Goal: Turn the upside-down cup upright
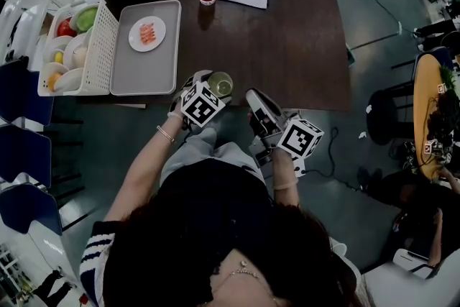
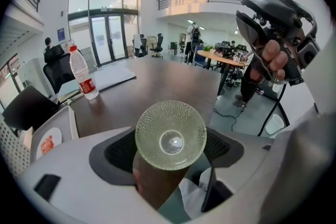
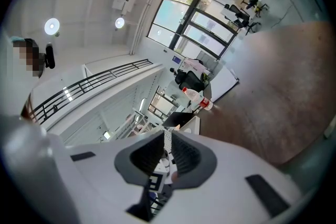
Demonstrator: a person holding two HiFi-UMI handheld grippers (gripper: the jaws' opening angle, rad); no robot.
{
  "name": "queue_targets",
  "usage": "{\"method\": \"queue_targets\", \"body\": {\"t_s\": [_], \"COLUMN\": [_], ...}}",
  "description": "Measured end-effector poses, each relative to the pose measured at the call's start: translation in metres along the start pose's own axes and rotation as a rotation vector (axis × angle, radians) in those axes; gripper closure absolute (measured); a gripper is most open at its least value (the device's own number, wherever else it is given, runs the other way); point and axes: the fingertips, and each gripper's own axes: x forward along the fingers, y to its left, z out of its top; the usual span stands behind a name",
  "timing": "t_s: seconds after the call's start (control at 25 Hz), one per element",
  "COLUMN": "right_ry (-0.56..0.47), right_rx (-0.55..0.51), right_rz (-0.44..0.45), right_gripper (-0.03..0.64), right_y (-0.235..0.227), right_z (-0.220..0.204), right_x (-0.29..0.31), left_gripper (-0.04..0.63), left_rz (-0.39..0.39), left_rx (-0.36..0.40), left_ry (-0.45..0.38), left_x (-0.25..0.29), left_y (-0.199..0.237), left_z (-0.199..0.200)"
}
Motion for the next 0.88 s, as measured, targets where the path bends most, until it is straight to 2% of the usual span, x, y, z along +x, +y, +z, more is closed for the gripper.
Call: {"method": "queue_targets", "body": {"t_s": [0.44,0.88], "right_ry": [-0.012,-0.018], "right_rx": [0.025,0.016], "right_rz": [-0.003,0.018], "right_gripper": [0.566,0.565], "right_y": [-0.001,0.004], "right_z": [-0.001,0.001], "right_x": [-0.004,-0.002], "left_gripper": [0.202,0.202], "left_rz": [0.001,-0.008], "left_rx": [0.024,0.008], "left_ry": [0.027,-0.035], "left_x": [0.01,0.015], "left_y": [-0.004,-0.002], "left_z": [-0.011,-0.008]}}
